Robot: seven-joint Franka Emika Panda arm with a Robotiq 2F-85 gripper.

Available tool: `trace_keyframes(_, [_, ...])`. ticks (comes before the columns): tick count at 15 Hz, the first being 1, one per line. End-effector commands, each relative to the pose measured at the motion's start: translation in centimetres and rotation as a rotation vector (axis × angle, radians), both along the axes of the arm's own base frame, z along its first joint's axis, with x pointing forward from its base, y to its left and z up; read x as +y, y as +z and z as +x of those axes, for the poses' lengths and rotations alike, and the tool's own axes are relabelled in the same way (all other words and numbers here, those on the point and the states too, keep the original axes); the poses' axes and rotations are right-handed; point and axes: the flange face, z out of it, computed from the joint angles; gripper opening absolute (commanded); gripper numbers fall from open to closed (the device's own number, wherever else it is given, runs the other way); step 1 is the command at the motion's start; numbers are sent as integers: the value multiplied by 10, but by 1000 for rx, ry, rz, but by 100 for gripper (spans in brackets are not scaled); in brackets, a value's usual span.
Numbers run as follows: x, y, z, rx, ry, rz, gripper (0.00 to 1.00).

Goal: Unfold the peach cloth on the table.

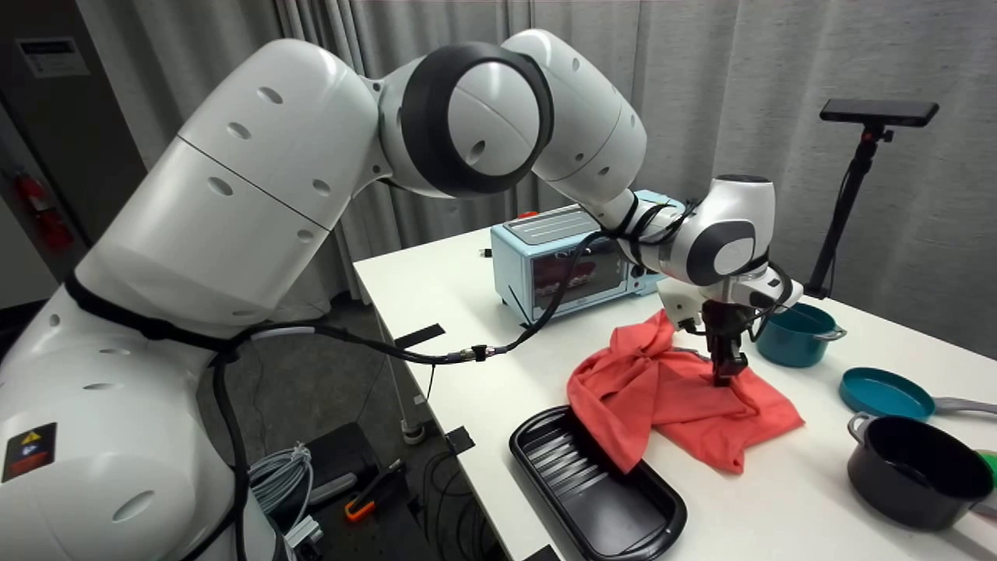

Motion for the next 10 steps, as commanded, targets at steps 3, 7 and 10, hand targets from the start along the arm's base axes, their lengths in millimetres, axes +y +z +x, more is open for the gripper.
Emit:
trace_keyframes(3, [-14,49,-13,19,3,-2,2])
trace_keyframes(7, [-35,87,-41,142,64,35,2])
trace_keyframes(10, [-55,100,-76,307,128,81,2])
